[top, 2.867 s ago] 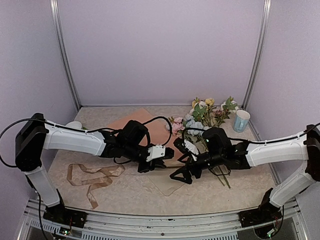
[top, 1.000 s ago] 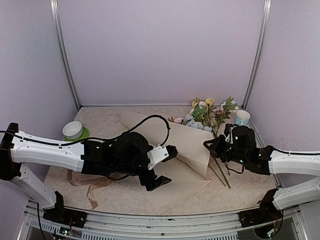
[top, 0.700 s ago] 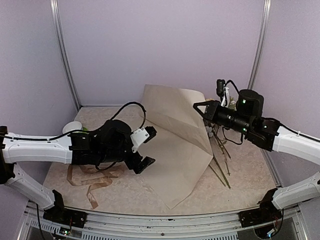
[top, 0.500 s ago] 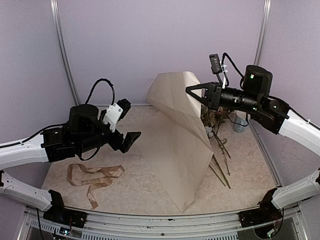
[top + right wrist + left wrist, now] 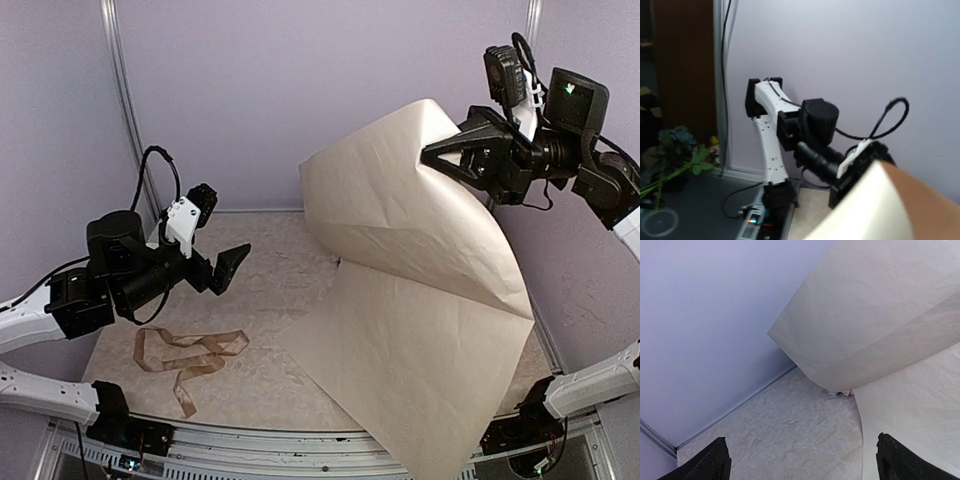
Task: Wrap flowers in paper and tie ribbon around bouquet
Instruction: Unfold the folded wrapping paper at the center of the board.
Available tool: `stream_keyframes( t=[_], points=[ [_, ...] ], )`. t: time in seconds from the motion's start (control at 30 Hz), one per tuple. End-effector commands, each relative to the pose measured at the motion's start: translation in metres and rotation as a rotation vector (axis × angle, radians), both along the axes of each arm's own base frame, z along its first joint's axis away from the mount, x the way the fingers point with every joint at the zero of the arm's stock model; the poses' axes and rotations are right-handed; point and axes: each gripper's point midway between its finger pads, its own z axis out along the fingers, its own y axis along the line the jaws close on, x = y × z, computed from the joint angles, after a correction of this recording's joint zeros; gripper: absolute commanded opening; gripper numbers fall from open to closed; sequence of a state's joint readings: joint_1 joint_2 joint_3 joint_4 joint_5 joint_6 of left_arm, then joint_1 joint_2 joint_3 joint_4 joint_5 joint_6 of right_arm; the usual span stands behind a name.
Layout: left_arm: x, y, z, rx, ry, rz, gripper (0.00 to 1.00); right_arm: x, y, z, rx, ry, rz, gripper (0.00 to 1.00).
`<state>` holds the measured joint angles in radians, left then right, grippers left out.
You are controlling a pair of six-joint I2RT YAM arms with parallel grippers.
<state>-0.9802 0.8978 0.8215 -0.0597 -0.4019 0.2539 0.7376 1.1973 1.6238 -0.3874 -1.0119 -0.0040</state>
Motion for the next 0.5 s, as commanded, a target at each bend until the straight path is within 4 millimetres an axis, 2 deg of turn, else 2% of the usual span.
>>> stream_keyframes(
  t=[0.0,0.03,0.1,0.17,0.2,0.23,0.33,0.4,0.47],
  points=[
    [0.026,0.008,-0.020,0.031,0.041,0.135,0.99,0.048,-0.005,-0.014,-0.028,0.024,-0.295,0.00],
    [0.033,0.009,-0.026,0.045,0.061,0.165,0.99,0.074,-0.006,-0.025,-0.046,0.061,-0.405,0.00],
    [0.047,0.013,-0.038,0.068,0.111,0.224,0.99,0.134,-0.017,-0.058,-0.111,0.169,-0.656,0.00],
    [0.061,0.016,-0.051,0.078,0.168,0.265,0.99,0.197,-0.045,-0.103,-0.186,0.289,-0.959,0.00],
    [0.067,0.016,-0.058,0.080,0.196,0.283,0.99,0.222,-0.059,-0.133,-0.236,0.347,-1.078,0.00],
    [0.073,0.016,-0.066,0.096,0.220,0.297,0.99,0.241,-0.073,-0.152,-0.262,0.375,-1.158,0.00],
    [0.080,0.013,-0.092,0.143,0.278,0.325,0.99,0.271,-0.095,-0.221,-0.356,0.449,-1.305,0.00],
    [0.082,0.010,-0.109,0.169,0.311,0.327,0.99,0.279,-0.107,-0.243,-0.375,0.454,-1.374,0.00],
    [0.080,0.004,-0.128,0.192,0.353,0.299,0.99,0.280,-0.113,-0.254,-0.383,0.453,-1.398,0.00]
  ],
)
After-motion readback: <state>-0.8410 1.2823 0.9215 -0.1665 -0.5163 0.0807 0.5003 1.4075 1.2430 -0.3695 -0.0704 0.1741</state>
